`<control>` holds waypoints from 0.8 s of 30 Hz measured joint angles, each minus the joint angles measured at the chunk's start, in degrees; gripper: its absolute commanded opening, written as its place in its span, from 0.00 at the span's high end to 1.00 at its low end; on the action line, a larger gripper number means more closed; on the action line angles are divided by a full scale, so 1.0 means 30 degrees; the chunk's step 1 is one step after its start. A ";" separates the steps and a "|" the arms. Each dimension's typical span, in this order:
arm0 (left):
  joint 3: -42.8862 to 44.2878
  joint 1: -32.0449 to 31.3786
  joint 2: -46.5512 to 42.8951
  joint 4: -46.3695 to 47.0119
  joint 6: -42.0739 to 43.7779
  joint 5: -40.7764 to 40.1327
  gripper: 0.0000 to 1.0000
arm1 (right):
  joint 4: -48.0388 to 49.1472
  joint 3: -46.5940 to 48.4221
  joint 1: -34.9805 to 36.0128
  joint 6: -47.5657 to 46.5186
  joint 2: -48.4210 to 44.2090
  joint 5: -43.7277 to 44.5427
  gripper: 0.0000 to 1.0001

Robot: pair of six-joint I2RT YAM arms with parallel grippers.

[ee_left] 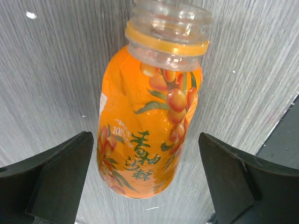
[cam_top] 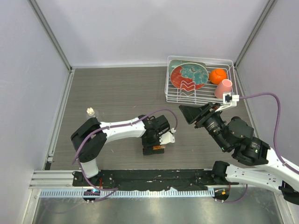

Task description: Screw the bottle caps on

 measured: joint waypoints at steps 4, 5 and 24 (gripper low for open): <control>-0.0160 -0.0262 -0.0160 0.0597 0.1654 -0.0459 0.00 | 0.0000 0.0000 0.0000 0.0007 -0.0007 -0.0131 0.71; -0.0379 -0.0306 -0.0328 0.0845 0.2295 -0.0525 0.00 | -0.0007 0.0000 0.0000 0.0007 -0.0007 -0.0146 0.71; -0.1027 -0.0612 -0.0138 0.1494 0.5209 -0.0874 0.01 | 0.0000 0.0000 0.0000 0.0022 -0.0539 -0.0415 0.71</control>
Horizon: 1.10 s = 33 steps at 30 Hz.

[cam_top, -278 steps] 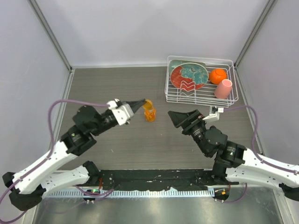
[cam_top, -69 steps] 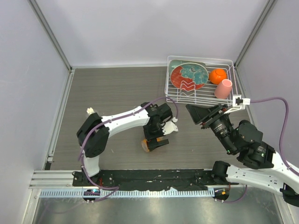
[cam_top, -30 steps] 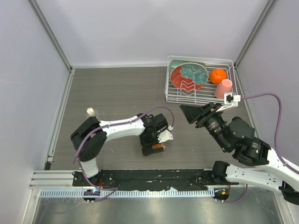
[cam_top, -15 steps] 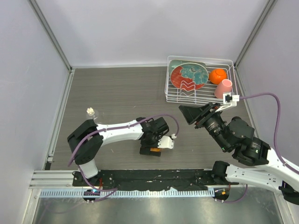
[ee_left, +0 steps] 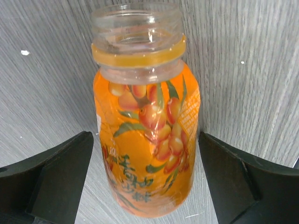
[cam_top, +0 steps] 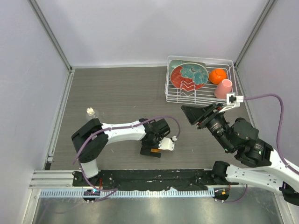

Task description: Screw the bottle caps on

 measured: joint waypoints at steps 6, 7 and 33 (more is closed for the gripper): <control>0.0000 -0.0058 0.0255 0.0095 -0.0350 0.0000 0.19 | 0.0000 0.0000 0.0000 -0.0007 -0.0211 0.0007 0.72; 0.0000 -0.0095 0.0262 0.0080 -0.0415 0.0007 0.25 | -0.0007 0.0000 0.0000 -0.0007 -0.0211 0.0007 0.72; 0.2608 0.2361 -1.2407 -0.0619 -0.2769 -0.1588 0.59 | -0.2186 0.5107 0.0000 -0.1938 0.1399 -0.0255 0.74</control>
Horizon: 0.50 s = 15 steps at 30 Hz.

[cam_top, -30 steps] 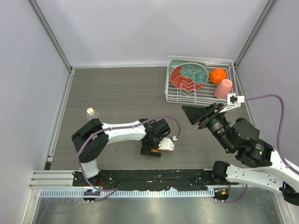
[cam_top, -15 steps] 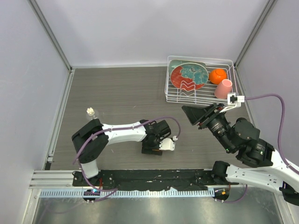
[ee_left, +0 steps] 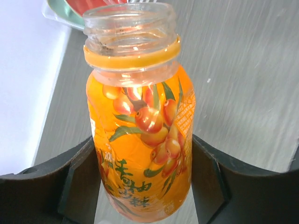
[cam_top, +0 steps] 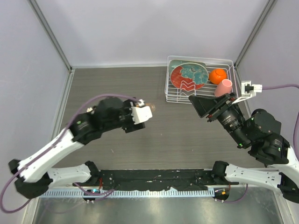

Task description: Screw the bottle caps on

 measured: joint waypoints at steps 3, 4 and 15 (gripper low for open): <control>-0.0707 -0.0087 -0.3271 0.1005 -0.1304 0.1355 0.53 | -0.0415 0.1035 0.0000 -0.0481 0.1086 -0.0627 0.74; -0.1209 -0.0095 -0.4014 0.1326 -0.1741 0.1829 0.51 | -0.0554 0.1290 0.0000 -0.0590 0.1450 -0.0823 0.74; -0.7890 -0.0109 -0.7278 0.6717 -0.8823 0.5632 0.54 | -0.2346 0.3461 0.0007 -0.2135 0.5326 -0.3978 0.74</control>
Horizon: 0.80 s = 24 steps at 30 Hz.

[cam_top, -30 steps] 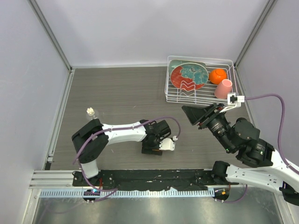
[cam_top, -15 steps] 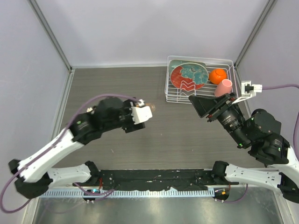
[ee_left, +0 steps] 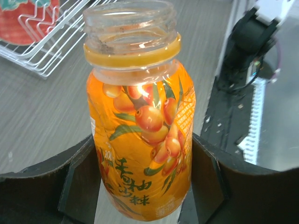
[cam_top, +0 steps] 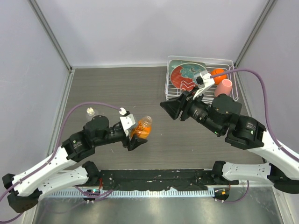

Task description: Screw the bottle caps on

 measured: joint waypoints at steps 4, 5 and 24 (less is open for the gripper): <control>-0.1268 0.0000 -0.0765 0.2630 -0.2127 0.1370 0.57 | -0.0007 0.0036 0.0248 -0.0583 0.0488 -0.0962 0.75; -0.1464 0.0000 -0.0882 0.3206 -0.2528 0.1719 0.58 | 0.0022 0.0066 0.0437 -0.0743 0.0619 -0.1093 0.75; -0.4648 0.0044 -0.2885 0.8837 -0.2186 0.6404 0.63 | 0.5260 -0.2055 0.4306 -0.3453 0.1581 -0.0546 0.76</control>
